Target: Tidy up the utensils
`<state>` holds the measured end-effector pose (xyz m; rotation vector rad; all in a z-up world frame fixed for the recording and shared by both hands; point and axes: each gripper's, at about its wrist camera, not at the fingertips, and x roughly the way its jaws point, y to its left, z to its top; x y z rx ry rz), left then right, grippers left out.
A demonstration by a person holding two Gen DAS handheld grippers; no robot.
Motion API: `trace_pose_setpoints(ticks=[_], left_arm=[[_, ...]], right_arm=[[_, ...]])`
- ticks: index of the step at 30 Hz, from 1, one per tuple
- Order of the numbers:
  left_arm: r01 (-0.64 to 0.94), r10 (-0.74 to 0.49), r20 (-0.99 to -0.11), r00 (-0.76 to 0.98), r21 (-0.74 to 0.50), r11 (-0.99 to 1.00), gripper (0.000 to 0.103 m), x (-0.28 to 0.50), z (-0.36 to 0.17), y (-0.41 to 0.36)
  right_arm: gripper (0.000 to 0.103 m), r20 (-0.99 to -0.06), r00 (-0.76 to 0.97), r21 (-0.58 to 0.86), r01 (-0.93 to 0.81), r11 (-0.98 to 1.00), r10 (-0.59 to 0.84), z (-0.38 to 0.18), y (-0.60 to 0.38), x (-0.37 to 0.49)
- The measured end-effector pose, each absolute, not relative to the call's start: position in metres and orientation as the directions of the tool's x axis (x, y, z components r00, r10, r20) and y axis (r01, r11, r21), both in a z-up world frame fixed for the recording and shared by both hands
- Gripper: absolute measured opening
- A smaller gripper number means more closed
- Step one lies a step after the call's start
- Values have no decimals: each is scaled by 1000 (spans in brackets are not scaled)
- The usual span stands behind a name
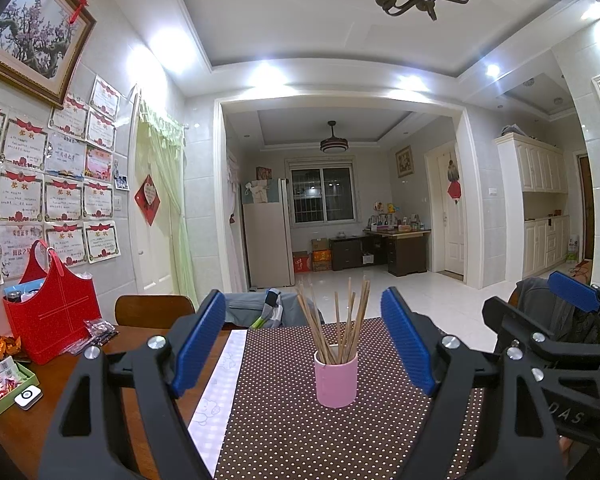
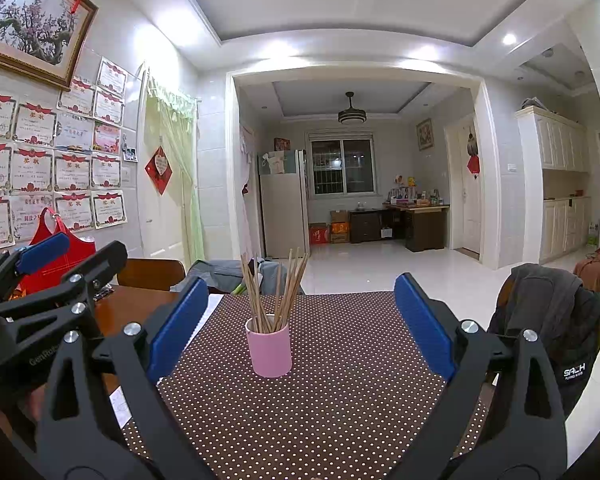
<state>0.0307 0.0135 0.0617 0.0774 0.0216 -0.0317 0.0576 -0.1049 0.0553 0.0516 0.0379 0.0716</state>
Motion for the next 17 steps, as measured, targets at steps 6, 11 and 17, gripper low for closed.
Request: trace_pose_setpoints(ticks=[6, 11, 17], left_arm=[[33, -31, -25, 999, 76, 997, 79, 30, 62, 15], [35, -33, -32, 999, 76, 996, 79, 31, 63, 19], [65, -57, -115, 992, 72, 995, 79, 54, 52, 28]], right_arm=[[93, -37, 997, 51, -67, 996, 69, 54, -103, 56], [93, -44, 997, 51, -66, 997, 68, 49, -98, 50], [93, -91, 995, 32, -46, 998, 49, 40, -96, 65]])
